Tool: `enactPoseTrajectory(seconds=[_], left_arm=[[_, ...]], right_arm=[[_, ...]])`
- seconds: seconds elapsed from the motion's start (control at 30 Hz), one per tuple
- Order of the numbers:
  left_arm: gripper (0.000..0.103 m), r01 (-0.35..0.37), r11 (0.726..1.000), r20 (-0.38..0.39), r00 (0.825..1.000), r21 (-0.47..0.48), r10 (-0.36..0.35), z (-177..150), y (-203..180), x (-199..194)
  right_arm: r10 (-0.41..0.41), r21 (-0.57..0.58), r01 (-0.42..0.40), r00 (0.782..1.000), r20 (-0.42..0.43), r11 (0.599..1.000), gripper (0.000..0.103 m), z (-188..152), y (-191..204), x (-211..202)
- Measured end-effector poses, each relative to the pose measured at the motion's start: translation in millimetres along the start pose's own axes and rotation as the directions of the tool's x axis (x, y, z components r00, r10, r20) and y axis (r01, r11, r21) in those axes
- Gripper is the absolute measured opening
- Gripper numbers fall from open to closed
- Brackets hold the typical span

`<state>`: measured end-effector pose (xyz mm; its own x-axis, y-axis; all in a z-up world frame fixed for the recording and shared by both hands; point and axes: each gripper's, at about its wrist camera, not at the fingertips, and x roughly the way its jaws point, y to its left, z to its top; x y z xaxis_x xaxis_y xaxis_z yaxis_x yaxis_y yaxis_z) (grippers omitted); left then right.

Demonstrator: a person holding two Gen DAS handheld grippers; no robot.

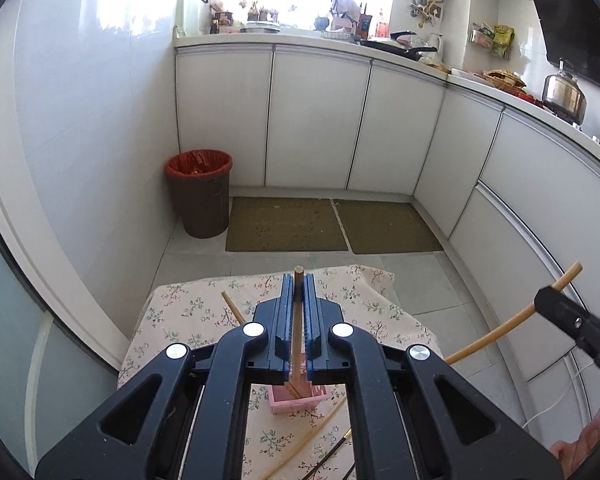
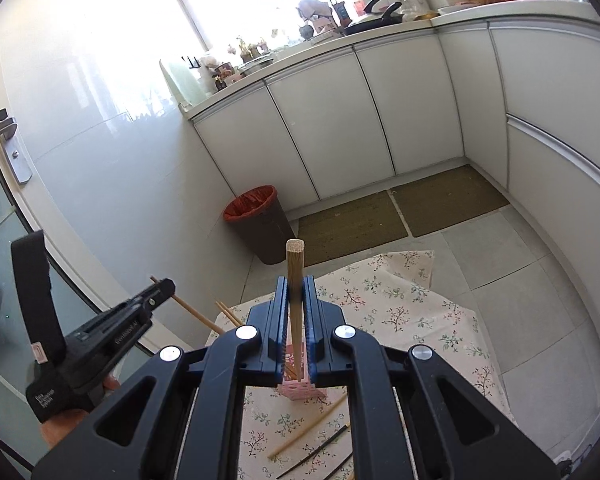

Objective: Organize utensils
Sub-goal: 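Drop the chopsticks into the pink holder by opening both tools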

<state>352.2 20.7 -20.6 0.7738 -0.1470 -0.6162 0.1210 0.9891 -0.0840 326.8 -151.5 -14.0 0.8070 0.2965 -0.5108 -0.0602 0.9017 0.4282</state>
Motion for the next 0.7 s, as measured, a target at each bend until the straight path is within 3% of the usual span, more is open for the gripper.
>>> enactPoseTrajectory(seconds=[0.07,0.1,0.13,0.17,0.37,0.47,0.7], left_arm=[[0.008,0.012,1.0,-0.014,1.0,-0.008,-0.012,-8,5,3],[0.013,0.025,0.999,-0.013,1.0,-0.022,-0.026,-12,6,2],[0.025,0.035,0.998,-0.005,0.999,-0.048,-0.035,-15,11,-2],[0.027,0.041,0.996,0.011,0.999,-0.076,-0.04,-17,16,-8],[0.029,0.021,0.986,0.085,0.996,-0.164,-0.007,-30,30,-44],[0.035,0.005,0.978,0.088,0.996,-0.206,0.014,-35,41,-53],[0.036,-0.011,0.971,0.054,0.998,-0.237,0.025,-42,55,-48]], right_arm=[[0.006,-0.005,-0.006,1.0,-0.002,1.0,0.008,0,5,9],[0.008,-0.008,-0.008,1.0,-0.003,1.0,0.008,0,7,12],[0.01,-0.011,-0.01,1.0,-0.004,1.0,0.008,0,9,15],[0.01,-0.013,-0.01,1.0,-0.004,1.0,0.008,-1,12,17],[-0.001,-0.025,0.001,1.0,0.006,1.0,0.008,-4,22,28],[0.006,-0.015,-0.006,1.0,0.004,1.0,0.008,-6,25,31],[-0.004,-0.043,0.005,1.0,0.029,0.999,0.008,-8,36,40]])
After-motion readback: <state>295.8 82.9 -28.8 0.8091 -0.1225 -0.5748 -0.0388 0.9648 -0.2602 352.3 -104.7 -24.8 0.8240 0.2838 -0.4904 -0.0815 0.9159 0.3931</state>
